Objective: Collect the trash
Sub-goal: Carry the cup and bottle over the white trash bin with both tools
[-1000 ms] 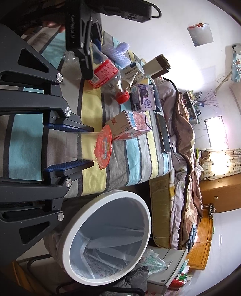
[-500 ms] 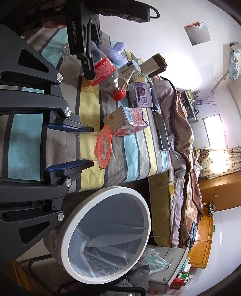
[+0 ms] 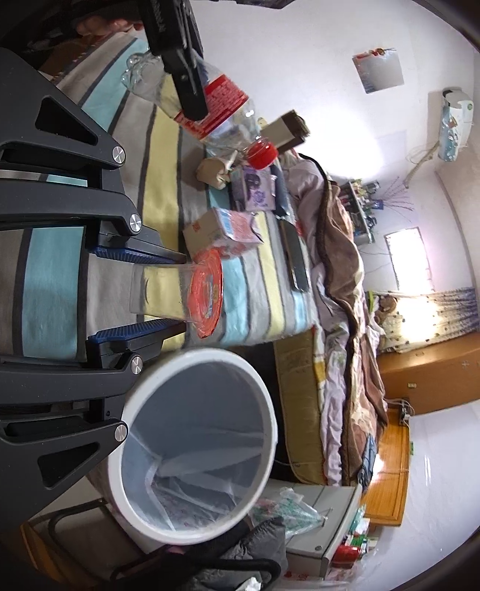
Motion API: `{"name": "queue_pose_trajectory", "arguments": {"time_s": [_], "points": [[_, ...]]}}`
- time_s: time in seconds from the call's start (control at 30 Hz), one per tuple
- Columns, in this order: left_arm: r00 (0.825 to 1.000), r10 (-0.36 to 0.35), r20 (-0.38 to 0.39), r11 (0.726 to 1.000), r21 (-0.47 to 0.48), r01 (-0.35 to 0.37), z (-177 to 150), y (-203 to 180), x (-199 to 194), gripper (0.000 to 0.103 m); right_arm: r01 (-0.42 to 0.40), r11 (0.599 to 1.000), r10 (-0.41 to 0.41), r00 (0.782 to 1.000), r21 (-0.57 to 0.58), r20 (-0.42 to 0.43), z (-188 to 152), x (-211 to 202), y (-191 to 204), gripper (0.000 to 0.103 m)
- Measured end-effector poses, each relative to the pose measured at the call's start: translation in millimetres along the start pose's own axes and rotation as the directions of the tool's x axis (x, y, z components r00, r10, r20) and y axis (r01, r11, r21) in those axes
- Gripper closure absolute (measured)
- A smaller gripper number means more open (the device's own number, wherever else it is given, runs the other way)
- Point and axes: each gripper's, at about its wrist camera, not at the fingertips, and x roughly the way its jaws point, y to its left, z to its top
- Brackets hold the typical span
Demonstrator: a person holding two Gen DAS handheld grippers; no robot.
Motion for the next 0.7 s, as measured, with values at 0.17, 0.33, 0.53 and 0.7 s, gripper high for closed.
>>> {"name": "queue_pose_trajectory", "arguments": {"time_s": [0.17,0.33,0.53,0.7], "points": [[0.997,-0.074,0.007,0.997,0.039,0.073,15,-38,12,0.04,0.042,0.999,-0.042,0.999,0.013,0.031,8,-9,-21,0.072],[0.987,-0.158,-0.005,0.983,0.094,0.158,27,-83,36,0.04,0.101,0.994,-0.103,0.994,0.039,0.044,15,-13,-48,0.072],[0.972,-0.231,-0.05,0.963,0.131,0.236,37,-125,71,0.04,0.172,0.983,-0.174,0.985,0.068,0.015,16,-2,-81,0.072],[0.957,-0.271,-0.105,0.952,0.117,0.282,45,-146,103,0.04,0.194,0.977,-0.195,0.981,0.09,0.0,18,1,-102,0.072]]}}
